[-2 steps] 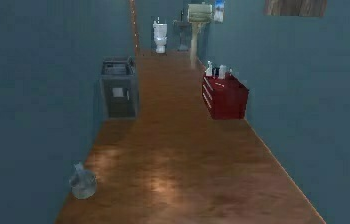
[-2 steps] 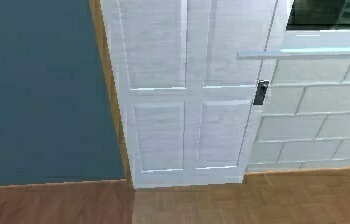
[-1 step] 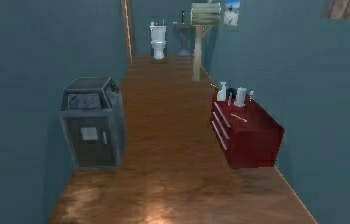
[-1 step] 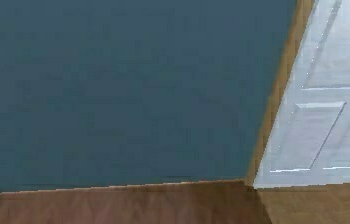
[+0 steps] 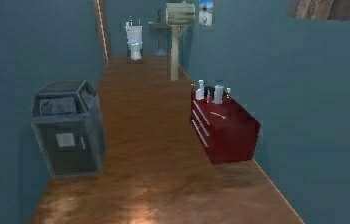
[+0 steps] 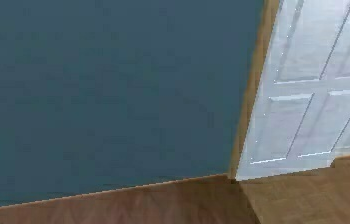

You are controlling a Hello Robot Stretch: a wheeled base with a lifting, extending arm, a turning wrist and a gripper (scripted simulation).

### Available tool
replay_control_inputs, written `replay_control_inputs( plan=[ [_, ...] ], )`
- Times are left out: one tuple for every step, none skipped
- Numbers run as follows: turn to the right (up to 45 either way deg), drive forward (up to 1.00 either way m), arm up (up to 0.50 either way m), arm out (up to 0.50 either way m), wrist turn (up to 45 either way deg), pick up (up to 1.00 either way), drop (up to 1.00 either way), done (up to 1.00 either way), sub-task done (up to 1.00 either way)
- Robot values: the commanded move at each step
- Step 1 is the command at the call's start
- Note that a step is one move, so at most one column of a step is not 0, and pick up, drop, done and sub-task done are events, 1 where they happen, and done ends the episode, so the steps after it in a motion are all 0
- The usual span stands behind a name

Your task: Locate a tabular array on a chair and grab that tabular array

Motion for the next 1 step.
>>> replay_control_inputs(
  plan=[
    [0.0, 1.00, 0.00, 0.00, 0.0, 0.00, 0.00, 0.00, 0.00]
  ],
)
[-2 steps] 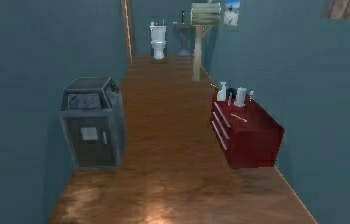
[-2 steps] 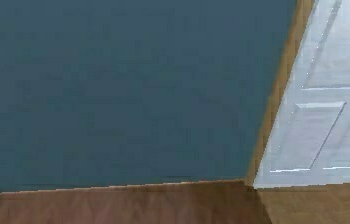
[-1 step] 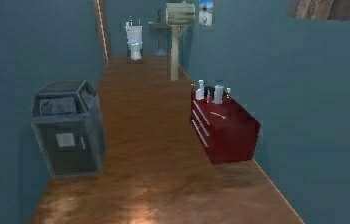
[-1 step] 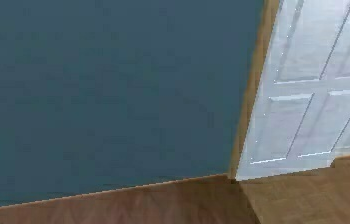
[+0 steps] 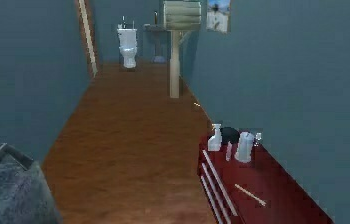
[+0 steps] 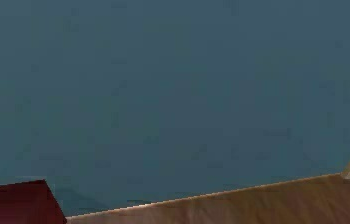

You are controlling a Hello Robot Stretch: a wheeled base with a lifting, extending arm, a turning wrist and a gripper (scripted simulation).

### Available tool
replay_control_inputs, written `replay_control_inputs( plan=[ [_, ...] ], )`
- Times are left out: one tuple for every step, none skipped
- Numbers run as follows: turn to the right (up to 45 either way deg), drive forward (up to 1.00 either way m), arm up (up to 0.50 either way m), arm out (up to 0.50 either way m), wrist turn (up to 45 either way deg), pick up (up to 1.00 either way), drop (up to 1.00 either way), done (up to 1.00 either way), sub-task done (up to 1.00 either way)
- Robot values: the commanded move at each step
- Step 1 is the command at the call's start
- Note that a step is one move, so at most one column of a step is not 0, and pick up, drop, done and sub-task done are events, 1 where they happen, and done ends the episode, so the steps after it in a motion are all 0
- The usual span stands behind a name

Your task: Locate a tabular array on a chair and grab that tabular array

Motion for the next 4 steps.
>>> replay_control_inputs(
  plan=[
    [0.0, 0.15, 0.00, 0.00, 0.0, 0.00, 0.00, 0.00, 0.00],
    [-9.0, 0.00, 0.00, 0.00, 0.0, 0.00, 0.00, 0.00, 0.00],
    [0.0, 0.30, 0.00, 0.00, 0.0, 0.00, 0.00, 0.00, 0.00],
    [0.0, 0.75, 0.00, 0.00, 0.0, 0.00, 0.00, 0.00, 0.00]
  ],
)
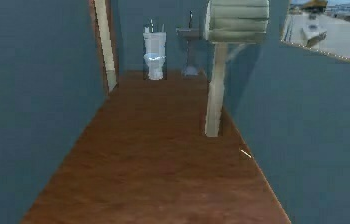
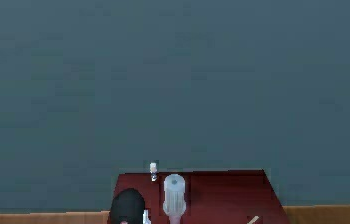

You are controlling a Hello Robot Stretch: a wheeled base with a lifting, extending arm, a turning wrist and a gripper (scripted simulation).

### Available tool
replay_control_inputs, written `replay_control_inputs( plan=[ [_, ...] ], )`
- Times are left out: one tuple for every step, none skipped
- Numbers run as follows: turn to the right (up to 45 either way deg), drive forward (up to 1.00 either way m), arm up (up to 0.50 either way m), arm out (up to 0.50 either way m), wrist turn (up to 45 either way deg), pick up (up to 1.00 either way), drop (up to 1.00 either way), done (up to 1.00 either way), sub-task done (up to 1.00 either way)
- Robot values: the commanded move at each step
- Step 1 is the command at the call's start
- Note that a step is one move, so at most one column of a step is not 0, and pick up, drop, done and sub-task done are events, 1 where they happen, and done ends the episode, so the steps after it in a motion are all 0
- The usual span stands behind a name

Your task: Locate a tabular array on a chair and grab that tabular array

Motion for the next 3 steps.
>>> replay_control_inputs(
  plan=[
    [-12.0, 0.00, 0.00, 0.00, 0.0, 0.00, 0.00, 0.00, 0.00],
    [0.0, 1.00, 0.00, 0.00, 0.0, 0.00, 0.00, 0.00, 0.00],
    [0.0, 1.00, 0.00, 0.00, 0.0, 0.00, 0.00, 0.00, 0.00]
  ],
)
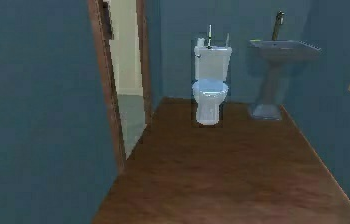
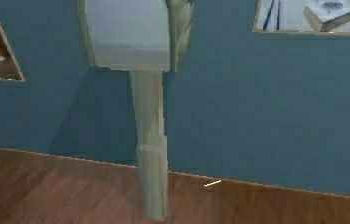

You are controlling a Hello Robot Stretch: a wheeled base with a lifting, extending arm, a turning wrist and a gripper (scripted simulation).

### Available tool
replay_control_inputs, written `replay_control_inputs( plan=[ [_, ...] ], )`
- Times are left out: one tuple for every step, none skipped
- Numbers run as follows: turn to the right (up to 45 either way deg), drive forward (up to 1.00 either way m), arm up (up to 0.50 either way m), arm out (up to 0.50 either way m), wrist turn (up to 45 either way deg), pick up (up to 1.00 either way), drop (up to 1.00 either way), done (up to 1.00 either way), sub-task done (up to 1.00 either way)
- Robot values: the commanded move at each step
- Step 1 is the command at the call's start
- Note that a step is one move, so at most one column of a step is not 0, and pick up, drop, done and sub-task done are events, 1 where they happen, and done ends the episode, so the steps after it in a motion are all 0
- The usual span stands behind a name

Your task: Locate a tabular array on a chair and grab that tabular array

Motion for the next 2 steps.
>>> replay_control_inputs(
  plan=[
    [0.0, 1.00, 0.00, 0.00, 0.0, 0.00, 0.00, 0.00, 0.00],
    [-3.0, 0.00, 0.00, 0.00, 0.0, 0.00, 0.00, 0.00, 0.00]
  ],
)
